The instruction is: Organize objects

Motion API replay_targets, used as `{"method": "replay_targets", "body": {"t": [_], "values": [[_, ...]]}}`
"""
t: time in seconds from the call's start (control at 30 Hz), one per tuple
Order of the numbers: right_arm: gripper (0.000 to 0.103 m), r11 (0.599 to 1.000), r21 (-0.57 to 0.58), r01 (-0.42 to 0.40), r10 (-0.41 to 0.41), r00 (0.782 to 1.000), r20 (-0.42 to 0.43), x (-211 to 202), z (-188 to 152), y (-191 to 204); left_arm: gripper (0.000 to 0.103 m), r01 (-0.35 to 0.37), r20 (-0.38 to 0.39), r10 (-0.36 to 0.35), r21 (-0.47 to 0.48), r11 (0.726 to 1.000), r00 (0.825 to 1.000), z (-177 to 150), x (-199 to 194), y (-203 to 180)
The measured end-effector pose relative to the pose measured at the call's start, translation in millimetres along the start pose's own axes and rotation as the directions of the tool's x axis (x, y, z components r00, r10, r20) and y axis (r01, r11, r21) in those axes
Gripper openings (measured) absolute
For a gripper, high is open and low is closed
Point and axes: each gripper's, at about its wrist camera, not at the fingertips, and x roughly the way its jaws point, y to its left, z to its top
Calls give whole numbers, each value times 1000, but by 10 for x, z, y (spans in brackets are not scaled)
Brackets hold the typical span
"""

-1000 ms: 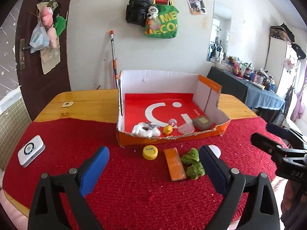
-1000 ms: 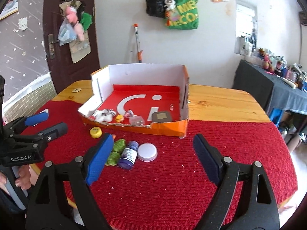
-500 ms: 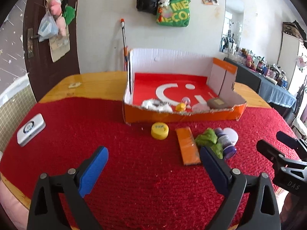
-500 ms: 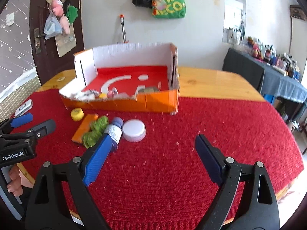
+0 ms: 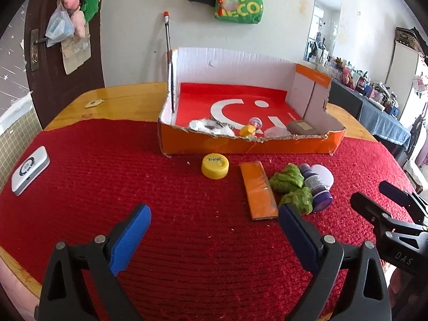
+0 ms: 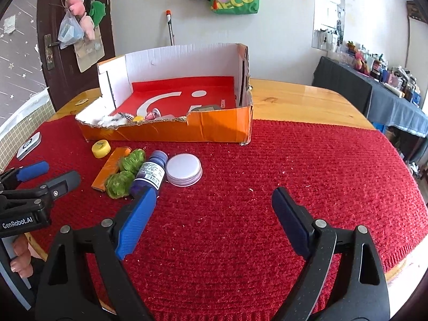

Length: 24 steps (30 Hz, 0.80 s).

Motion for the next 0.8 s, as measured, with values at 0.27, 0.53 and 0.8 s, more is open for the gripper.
{"method": "replay_targets", "body": {"t": [0.27, 0.53, 0.8], "values": [[89, 1000, 10, -2, 2, 1000, -23, 84, 2, -48, 98, 25, -58, -23, 39, 999, 998, 0, 151, -118], [89, 1000, 11, 4, -3, 999, -38, 142, 30, -88, 98, 12, -111, -5, 59, 998, 994, 13, 311, -144], [89, 1000, 13, -3, 4, 999, -52, 190, 41, -92, 99, -4, -124, 14, 83, 997, 992, 34, 376, -120]]}}
